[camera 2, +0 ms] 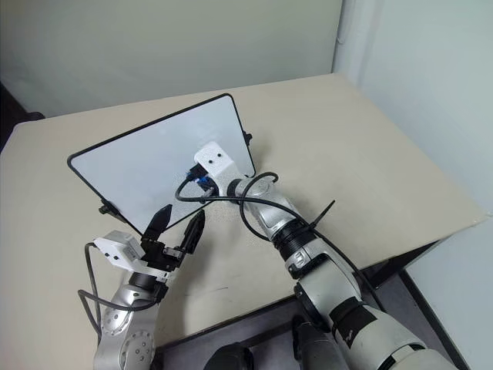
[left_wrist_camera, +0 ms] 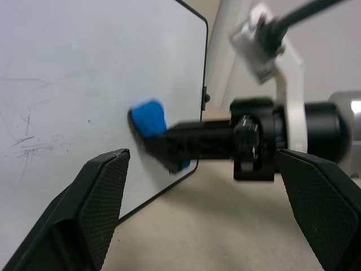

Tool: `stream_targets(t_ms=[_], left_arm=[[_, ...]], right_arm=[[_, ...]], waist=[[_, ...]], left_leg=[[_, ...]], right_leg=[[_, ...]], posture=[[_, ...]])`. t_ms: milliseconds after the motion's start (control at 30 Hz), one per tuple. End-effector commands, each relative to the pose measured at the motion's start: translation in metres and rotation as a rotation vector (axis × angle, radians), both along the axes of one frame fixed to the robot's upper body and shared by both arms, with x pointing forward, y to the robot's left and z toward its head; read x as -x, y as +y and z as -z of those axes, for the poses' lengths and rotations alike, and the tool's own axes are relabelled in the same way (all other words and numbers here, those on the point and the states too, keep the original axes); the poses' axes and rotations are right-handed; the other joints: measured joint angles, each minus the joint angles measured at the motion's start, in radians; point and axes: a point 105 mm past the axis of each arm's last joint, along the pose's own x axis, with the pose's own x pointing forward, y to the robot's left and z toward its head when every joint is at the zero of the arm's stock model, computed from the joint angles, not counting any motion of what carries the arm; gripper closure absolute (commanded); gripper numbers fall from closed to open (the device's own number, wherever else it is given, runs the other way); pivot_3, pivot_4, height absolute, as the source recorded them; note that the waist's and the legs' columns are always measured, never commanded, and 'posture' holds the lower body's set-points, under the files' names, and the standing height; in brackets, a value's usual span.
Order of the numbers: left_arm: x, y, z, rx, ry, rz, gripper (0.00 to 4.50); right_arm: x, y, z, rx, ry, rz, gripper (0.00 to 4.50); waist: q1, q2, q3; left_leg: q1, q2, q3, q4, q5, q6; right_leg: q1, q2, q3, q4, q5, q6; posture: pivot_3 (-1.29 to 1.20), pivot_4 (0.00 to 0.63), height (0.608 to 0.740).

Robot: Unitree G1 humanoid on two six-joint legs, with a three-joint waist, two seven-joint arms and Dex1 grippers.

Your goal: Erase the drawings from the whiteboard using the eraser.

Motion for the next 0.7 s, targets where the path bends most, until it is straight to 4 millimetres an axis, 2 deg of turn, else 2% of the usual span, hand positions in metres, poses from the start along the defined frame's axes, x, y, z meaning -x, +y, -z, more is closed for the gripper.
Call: stream_targets(t_ms=[33,267,433,533,700], left_arm=[[0.004,0.001,-0.012,-0.006,-0.053,-0.009,0.0],[0.001,0.001,-0.012,-0.003,-0.052,0.0,0.0],[-0.003,-0.001,-0.011,-0.001,-0.05,0.017,0.0],[-0.005,-0.003,-0.011,-0.003,-0.05,0.024,0.0],[-0.007,-0.004,-0.01,-0.005,-0.05,0.034,0.0]], right_arm=[[0.01,0.013,0.002,-0.008,0.023,-0.035,4.07],[0.011,0.007,0.001,0.018,0.05,-0.044,4.07],[0.003,-0.012,-0.037,-0.104,-0.003,-0.008,4.07],[-0.002,-0.03,-0.057,-0.167,-0.034,0.032,4.07],[-0.011,-0.065,-0.067,-0.203,-0.052,0.135,4.07]], waist=[[0.0,0.0,0.0],[0.0,0.0,0.0],[0.004,0.0,0.0],[0.006,0.0,0.0],[0.009,0.0,0.0]], left_leg=[[0.0,0.0,0.0,0.0,0.0,0.0],[0.0,0.0,0.0,0.0,0.0,0.0],[-0.001,0.0,0.0,0.0,0.0,0.0],[-0.001,0.0,0.0,0.0,0.0,0.0],[-0.001,-0.001,0.0,0.0,0.0,-0.001]], right_leg=[[0.0,0.0,0.0,0.0,0.0,0.0],[0.0,0.0,0.0,0.0,0.0,0.0],[0.0,0.0,0.0,-0.001,0.0,0.001],[0.0,0.0,0.0,-0.001,-0.001,0.001],[0.0,-0.001,0.0,-0.001,-0.001,-0.001]], posture=[[0.0,0.15,0.74],[0.0,0.15,0.74],[0.0,0.15,0.74],[0.0,0.15,0.74],[0.0,0.15,0.74]])
